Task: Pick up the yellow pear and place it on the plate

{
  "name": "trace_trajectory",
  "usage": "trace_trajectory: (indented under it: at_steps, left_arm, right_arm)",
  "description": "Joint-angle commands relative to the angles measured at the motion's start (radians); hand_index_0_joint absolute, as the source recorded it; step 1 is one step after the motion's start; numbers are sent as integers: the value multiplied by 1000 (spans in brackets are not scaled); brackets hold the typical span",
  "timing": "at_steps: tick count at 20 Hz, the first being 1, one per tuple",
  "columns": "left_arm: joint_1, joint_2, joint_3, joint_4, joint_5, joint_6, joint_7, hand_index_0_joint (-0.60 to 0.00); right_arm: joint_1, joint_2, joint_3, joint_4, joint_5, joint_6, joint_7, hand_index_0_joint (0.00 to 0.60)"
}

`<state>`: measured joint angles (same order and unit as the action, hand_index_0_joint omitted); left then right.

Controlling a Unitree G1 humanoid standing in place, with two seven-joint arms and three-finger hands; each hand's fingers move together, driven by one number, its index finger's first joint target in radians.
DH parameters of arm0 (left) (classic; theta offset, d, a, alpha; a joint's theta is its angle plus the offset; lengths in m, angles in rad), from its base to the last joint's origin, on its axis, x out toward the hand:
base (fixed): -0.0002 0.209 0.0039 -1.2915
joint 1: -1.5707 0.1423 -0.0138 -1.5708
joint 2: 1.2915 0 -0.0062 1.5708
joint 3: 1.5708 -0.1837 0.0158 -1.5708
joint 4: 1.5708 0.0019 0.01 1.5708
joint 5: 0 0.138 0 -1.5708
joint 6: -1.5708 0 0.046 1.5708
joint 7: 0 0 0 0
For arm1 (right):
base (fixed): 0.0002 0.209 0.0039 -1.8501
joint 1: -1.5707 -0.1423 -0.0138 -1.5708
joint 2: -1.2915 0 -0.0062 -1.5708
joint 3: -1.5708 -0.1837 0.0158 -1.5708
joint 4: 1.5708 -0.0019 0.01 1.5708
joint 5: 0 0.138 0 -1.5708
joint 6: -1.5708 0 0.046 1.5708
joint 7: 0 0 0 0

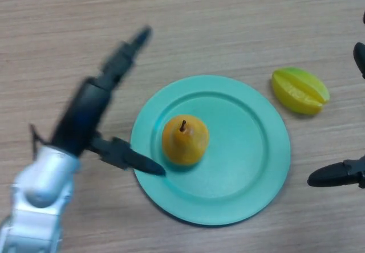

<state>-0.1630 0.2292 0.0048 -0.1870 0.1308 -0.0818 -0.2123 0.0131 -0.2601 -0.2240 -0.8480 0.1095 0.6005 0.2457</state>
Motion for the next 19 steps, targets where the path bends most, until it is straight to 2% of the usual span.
trace_trajectory:
  at_steps: [1,4,9,13,19]
  left_arm:
    - [11,47,100,-203,-159,26,1,0]
    - [58,69,172,-305,-296,164,-24,0]
    - [121,90,272,-339,-391,265,-55,0]
    - [121,91,297,-356,-459,324,-16,0]
    - [118,94,294,-354,-458,325,-22,0]
  right_arm:
    - [-22,-21,-40,-36,14,-105,-21,0]
    - [-22,-22,-31,-28,21,-99,-20,0]
    - [-22,-22,-40,-29,58,-92,-16,0]
    - [-28,-23,-29,-8,59,-106,-18,0]
    - [-40,-33,-35,4,83,-85,-15,0]
